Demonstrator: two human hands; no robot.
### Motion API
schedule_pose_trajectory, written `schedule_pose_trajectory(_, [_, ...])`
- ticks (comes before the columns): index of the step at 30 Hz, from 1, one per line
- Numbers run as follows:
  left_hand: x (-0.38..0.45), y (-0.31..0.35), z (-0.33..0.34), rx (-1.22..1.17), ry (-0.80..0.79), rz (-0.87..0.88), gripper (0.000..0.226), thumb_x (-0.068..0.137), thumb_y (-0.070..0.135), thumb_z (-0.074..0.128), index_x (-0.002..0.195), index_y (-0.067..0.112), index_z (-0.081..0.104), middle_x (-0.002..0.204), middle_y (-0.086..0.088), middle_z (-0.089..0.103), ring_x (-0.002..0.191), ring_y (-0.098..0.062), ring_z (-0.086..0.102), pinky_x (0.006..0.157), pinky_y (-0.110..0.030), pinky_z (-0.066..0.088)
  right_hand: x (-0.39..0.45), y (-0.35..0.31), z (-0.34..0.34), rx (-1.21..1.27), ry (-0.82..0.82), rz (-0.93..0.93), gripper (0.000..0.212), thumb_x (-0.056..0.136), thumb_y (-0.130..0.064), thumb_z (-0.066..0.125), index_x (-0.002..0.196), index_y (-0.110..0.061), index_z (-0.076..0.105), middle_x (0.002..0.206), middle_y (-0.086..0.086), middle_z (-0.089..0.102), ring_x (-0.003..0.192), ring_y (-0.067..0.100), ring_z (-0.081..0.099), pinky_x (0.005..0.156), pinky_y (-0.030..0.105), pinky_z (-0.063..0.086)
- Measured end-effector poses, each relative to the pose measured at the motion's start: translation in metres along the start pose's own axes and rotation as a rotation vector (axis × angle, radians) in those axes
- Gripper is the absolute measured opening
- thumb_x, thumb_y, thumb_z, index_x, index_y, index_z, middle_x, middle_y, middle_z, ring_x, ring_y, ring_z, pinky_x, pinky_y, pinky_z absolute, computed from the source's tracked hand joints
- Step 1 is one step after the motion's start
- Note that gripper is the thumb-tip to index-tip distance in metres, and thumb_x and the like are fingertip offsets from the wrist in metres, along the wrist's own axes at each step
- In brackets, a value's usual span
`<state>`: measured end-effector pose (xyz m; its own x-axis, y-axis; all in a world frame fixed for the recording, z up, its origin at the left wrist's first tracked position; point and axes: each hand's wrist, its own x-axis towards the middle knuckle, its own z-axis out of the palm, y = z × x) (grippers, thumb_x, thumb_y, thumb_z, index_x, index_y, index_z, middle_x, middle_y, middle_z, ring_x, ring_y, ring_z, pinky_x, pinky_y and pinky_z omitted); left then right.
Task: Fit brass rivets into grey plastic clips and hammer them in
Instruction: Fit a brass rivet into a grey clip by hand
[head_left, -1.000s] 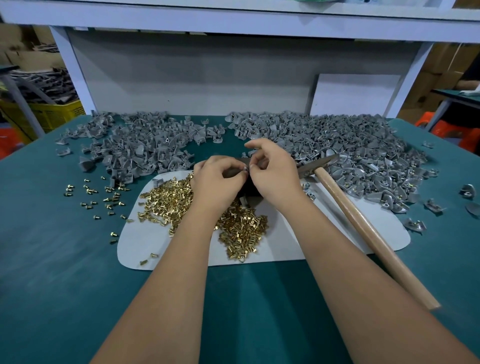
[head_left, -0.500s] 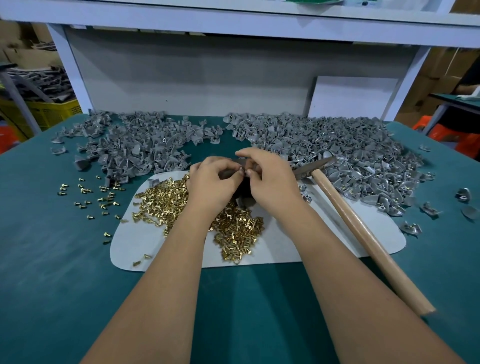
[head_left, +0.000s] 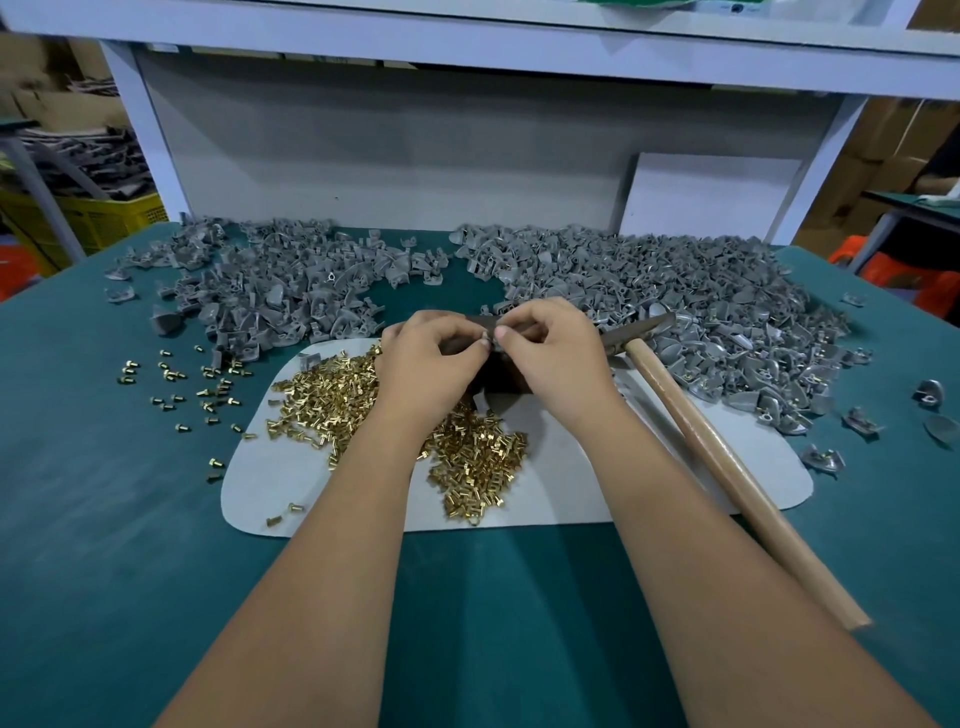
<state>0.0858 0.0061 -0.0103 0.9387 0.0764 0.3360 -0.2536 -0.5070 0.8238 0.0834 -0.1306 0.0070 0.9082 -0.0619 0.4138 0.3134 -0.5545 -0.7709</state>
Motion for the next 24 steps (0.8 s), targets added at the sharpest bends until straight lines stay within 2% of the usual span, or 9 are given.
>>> schedule_pose_trajectory(3, [0.001, -0.001, 0.0, -0.014, 0.0, 0.006, 0.011, 0.086, 0.03, 0.07, 0.082, 0.04, 0.067, 0.098, 0.017, 0.055, 0.126, -0.025, 0.04, 0.109, -0.045, 0.032, 0.0, 0.0, 0.001, -0.029, 0.005, -0.001, 0.007, 0.085, -0.014, 0.068, 0.079, -0.019, 0.067, 0.087, -0.01, 0.049, 0.073, -0.001, 0.05, 0.067, 0.012, 0.039])
schedule_pose_trajectory(10, [0.003, -0.002, 0.0, -0.041, -0.013, 0.013, 0.017, 0.085, 0.029, 0.07, 0.078, 0.044, 0.065, 0.105, 0.012, 0.059, 0.123, -0.025, 0.046, 0.107, -0.046, 0.036, 0.001, 0.0, 0.005, -0.085, 0.015, 0.002, 0.016, 0.086, -0.015, 0.067, 0.073, -0.025, 0.063, 0.082, -0.014, 0.046, 0.073, 0.0, 0.049, 0.069, 0.017, 0.037])
schedule_pose_trajectory(12, [0.003, -0.002, 0.0, -0.044, -0.014, 0.007, 0.014, 0.085, 0.029, 0.07, 0.08, 0.042, 0.067, 0.107, 0.011, 0.059, 0.123, -0.025, 0.046, 0.107, -0.046, 0.036, 0.002, -0.002, 0.008, -0.141, 0.02, -0.005, 0.019, 0.087, -0.015, 0.065, 0.072, -0.026, 0.06, 0.083, -0.013, 0.047, 0.079, 0.009, 0.053, 0.075, 0.025, 0.043])
schedule_pose_trajectory(15, [0.003, -0.003, 0.001, -0.009, -0.008, -0.001, 0.009, 0.085, 0.031, 0.069, 0.084, 0.04, 0.069, 0.111, 0.009, 0.06, 0.124, -0.025, 0.044, 0.108, -0.046, 0.033, 0.003, -0.005, 0.011, -0.195, 0.016, 0.006, 0.024, 0.087, -0.016, 0.063, 0.069, -0.029, 0.055, 0.092, -0.002, 0.057, 0.09, 0.023, 0.057, 0.084, 0.04, 0.048])
schedule_pose_trajectory(19, [0.002, -0.001, 0.001, -0.044, -0.025, 0.003, 0.014, 0.083, 0.032, 0.07, 0.079, 0.045, 0.065, 0.113, 0.005, 0.061, 0.123, -0.028, 0.047, 0.108, -0.048, 0.036, 0.002, -0.009, 0.012, -0.269, 0.047, 0.034, 0.029, 0.087, -0.019, 0.062, 0.063, -0.032, 0.05, 0.094, -0.001, 0.06, 0.09, 0.024, 0.057, 0.082, 0.043, 0.049])
schedule_pose_trajectory(24, [0.0, 0.001, -0.002, -0.055, -0.041, -0.004, 0.012, 0.079, 0.038, 0.069, 0.077, 0.048, 0.063, 0.112, 0.007, 0.06, 0.123, -0.029, 0.048, 0.108, -0.048, 0.036, -0.002, -0.005, 0.012, -0.214, 0.028, 0.005, 0.015, 0.09, -0.017, 0.06, 0.076, -0.024, 0.059, 0.097, -0.003, 0.057, 0.098, 0.021, 0.052, 0.089, 0.042, 0.044])
